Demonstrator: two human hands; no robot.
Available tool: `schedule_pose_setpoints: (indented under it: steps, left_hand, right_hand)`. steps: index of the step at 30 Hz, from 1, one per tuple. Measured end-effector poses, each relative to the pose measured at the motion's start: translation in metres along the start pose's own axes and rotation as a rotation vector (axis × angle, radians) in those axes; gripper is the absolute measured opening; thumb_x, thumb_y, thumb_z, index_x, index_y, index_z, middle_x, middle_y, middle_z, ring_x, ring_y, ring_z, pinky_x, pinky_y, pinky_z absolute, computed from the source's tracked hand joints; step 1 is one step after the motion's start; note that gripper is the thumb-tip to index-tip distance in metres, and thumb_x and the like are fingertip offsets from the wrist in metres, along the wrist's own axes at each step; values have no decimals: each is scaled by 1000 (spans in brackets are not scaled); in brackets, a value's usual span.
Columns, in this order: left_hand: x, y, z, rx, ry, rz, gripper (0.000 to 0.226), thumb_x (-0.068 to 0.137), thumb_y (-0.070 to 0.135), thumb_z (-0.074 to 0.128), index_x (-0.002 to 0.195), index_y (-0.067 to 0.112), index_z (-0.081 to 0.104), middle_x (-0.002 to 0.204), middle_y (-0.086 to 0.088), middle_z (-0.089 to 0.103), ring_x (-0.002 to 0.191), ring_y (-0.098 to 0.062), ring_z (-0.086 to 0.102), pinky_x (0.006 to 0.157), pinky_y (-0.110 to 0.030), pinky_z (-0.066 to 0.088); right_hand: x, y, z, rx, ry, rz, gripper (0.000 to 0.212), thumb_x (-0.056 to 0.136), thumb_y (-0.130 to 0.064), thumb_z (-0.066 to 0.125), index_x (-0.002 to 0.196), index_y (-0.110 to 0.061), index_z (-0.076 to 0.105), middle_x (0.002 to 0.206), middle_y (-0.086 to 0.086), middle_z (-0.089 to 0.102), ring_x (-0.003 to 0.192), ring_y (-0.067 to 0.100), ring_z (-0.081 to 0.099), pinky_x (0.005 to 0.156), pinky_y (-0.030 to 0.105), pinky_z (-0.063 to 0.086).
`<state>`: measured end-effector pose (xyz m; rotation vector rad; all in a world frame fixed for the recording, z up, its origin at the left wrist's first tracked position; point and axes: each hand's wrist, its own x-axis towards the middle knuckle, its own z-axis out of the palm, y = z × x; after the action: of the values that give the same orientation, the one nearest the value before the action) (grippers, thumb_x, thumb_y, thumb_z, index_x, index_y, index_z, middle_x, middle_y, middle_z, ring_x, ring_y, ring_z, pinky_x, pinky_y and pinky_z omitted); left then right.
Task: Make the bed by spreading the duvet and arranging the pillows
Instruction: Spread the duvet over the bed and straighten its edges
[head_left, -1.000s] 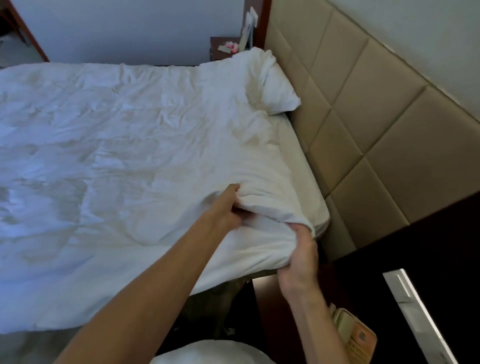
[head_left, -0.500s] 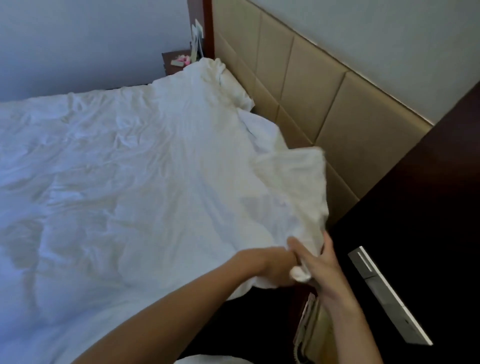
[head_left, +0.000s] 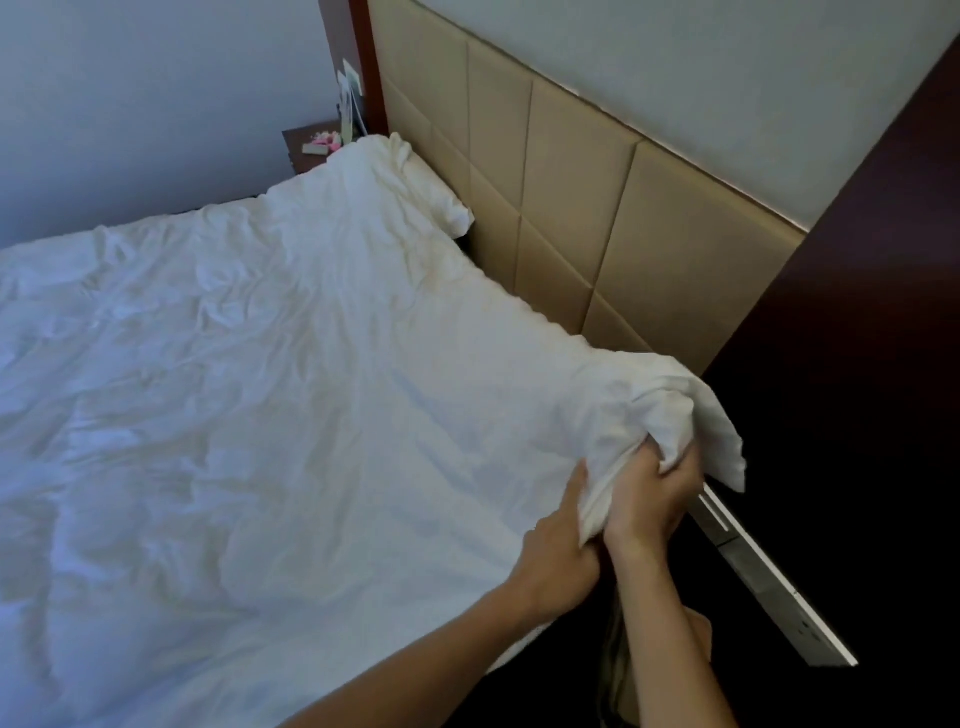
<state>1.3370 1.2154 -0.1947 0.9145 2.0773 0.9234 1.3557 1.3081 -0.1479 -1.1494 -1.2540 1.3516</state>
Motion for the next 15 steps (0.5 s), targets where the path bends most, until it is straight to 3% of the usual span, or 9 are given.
schedule_pose_setpoints:
  steps: [1,2,3,5,6,9,12,15]
  left_hand:
    - [5,5,2,5,-88,21,79,86,22,45,153,37,5,146,-4,48,125,-29,53,102,-33,40]
    - [10,11,3,-8,-188,28,69,82,22,46,148,30,27,139,-4,55,120,-28,55,99,-34,40]
    - [14,15,5,-63,-267,30,49,78,22,46,126,21,51,121,-3,63,107,-23,58,93,-35,42]
    - [16,22,8,-180,-330,7,9,81,21,48,81,15,54,85,3,58,82,-13,50,76,-33,39]
    - [17,22,9,-199,-327,-3,13,85,20,49,73,16,51,78,5,52,76,-11,45,73,-32,36]
    - [21,8,9,-198,-301,3,15,90,27,54,77,19,57,84,5,58,79,-10,49,74,-32,39]
    - [21,-18,-1,-131,-182,7,22,84,47,60,96,29,63,102,6,69,95,-14,63,86,-35,48]
    - [17,-49,-16,-73,-18,-40,28,83,46,66,96,22,59,98,2,68,94,-19,64,84,-35,48]
  right_hand:
    - [3,1,-11,-3,51,-51,34,95,-18,47,125,-15,63,122,1,67,114,11,62,97,33,51]
    - [10,4,-23,-24,94,-105,38,95,-16,47,130,-12,61,128,5,65,117,12,60,99,34,50]
    - [17,9,-36,-51,127,-152,41,95,-14,47,134,-11,58,132,6,61,118,7,58,101,31,48]
    - [32,17,-54,-72,180,-180,42,98,-11,46,139,-13,53,137,5,56,117,-4,55,102,25,46]
    - [37,23,-58,-64,192,-159,43,98,-12,45,141,-16,51,138,4,55,118,-3,54,104,28,46]
    - [41,34,-50,-43,138,-93,46,97,-13,43,142,-22,49,140,2,55,127,11,54,108,42,45]
    - [38,35,-30,-35,27,-95,49,95,-4,42,141,-19,50,140,3,55,129,12,52,110,41,42]
    - [29,38,-4,-26,-60,-91,52,92,3,41,139,-15,52,140,5,55,131,14,51,110,40,42]
